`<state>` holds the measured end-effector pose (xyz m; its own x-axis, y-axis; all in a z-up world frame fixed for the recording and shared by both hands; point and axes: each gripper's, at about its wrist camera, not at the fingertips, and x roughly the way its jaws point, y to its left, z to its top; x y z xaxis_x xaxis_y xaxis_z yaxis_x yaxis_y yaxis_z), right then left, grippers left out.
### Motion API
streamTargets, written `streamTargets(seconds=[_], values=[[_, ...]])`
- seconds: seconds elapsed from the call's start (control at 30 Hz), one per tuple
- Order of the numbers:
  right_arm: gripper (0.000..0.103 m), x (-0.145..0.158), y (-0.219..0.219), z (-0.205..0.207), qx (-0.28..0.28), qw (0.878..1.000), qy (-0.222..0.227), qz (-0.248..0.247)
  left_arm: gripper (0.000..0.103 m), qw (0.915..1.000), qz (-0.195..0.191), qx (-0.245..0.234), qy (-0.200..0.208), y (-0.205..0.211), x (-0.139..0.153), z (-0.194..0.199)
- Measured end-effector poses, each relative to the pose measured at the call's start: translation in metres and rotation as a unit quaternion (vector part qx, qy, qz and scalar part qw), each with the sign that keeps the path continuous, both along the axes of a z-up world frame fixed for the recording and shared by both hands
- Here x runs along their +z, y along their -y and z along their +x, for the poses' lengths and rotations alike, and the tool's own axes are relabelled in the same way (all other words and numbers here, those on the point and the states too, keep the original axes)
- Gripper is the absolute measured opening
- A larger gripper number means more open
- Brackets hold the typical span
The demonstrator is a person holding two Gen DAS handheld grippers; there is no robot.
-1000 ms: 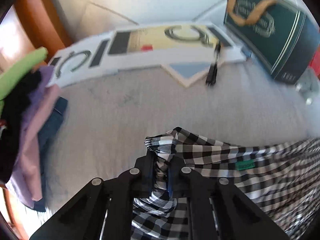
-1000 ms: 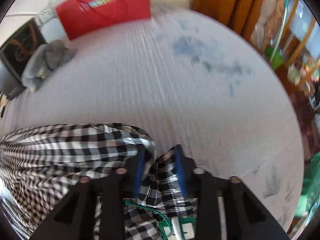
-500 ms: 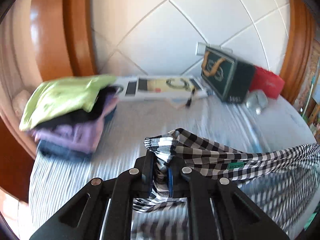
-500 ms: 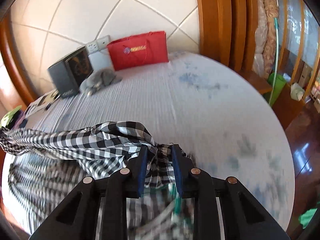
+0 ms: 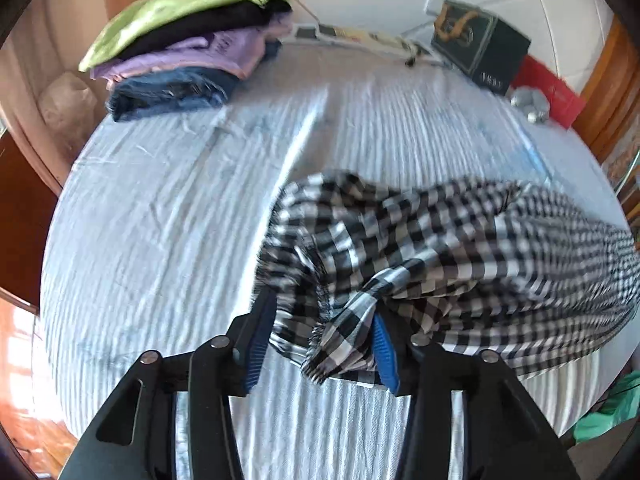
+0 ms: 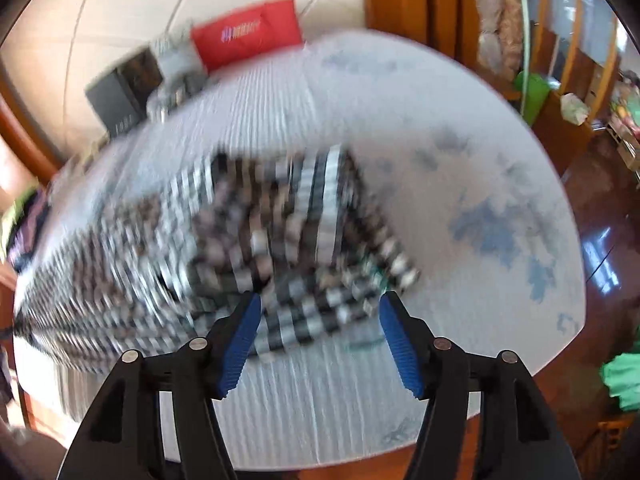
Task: Fold clothes
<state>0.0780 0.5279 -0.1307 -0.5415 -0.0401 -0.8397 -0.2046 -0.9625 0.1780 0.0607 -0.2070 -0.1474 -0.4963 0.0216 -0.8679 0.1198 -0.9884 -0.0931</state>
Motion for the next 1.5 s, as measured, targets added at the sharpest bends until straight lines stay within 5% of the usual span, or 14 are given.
streamTargets(seconds=[0.17, 0.27, 0.33, 0.4, 0.5, 0.53, 0.57, 0.77, 0.83, 0.93, 1.23, 1.5], values=[[0.066, 0.008, -0.013, -0.032, -0.034, 0.999, 0.014, 0.0, 0.055, 0.9993, 0.002, 0.018, -0.034, 0.01, 0.026, -0.014], [0.067, -0.006, -0.016, -0.049, -0.04, 0.998, 0.045, -0.011, 0.055, 0.9971, 0.042, 0.03, -0.057, 0.018, 0.037, -0.02], [0.078, -0.017, -0.015, -0.053, -0.039, 0.997, 0.062, -0.021, 0.059, 0.9956, 0.06, 0.035, -0.062, 0.022, 0.041, -0.021], [0.09, -0.026, -0.01, -0.056, -0.032, 0.996, 0.075, -0.022, 0.062, 0.9956, 0.059, 0.039, -0.062, 0.023, 0.04, -0.021], [0.091, -0.041, 0.0, -0.062, -0.021, 0.995, 0.097, -0.011, 0.062, 0.9978, 0.051, 0.036, -0.02, 0.015, 0.02, -0.039], [0.079, -0.045, 0.004, -0.065, -0.017, 0.994, 0.105, -0.009, 0.062, 0.9982, 0.05, 0.034, 0.0, 0.011, 0.011, -0.046], [0.044, -0.047, 0.006, -0.067, -0.015, 0.993, 0.116, 0.0, 0.062, 0.998, 0.053, 0.026, 0.021, 0.006, 0.002, -0.051], [0.034, -0.005, 0.001, -0.041, -0.001, 0.995, 0.087, 0.039, 0.048, 0.9977, 0.01, -0.044, 0.051, -0.033, -0.016, -0.046], [0.038, 0.001, -0.018, -0.024, -0.018, 0.996, 0.086, 0.031, 0.048, 0.9975, 0.007, -0.047, 0.052, -0.033, -0.017, -0.043], [0.075, -0.028, -0.041, -0.016, -0.049, 0.986, 0.147, 0.056, 0.048, 0.9983, 0.01, -0.021, 0.054, -0.02, -0.019, -0.043], [0.074, -0.017, -0.034, -0.001, -0.076, 0.99, 0.099, 0.063, 0.057, 0.9987, 0.032, 0.0, 0.04, 0.003, 0.003, -0.017], [0.075, -0.023, -0.022, -0.03, -0.071, 0.992, 0.09, 0.055, 0.057, 0.996, 0.045, 0.03, 0.071, -0.004, -0.027, -0.032]])
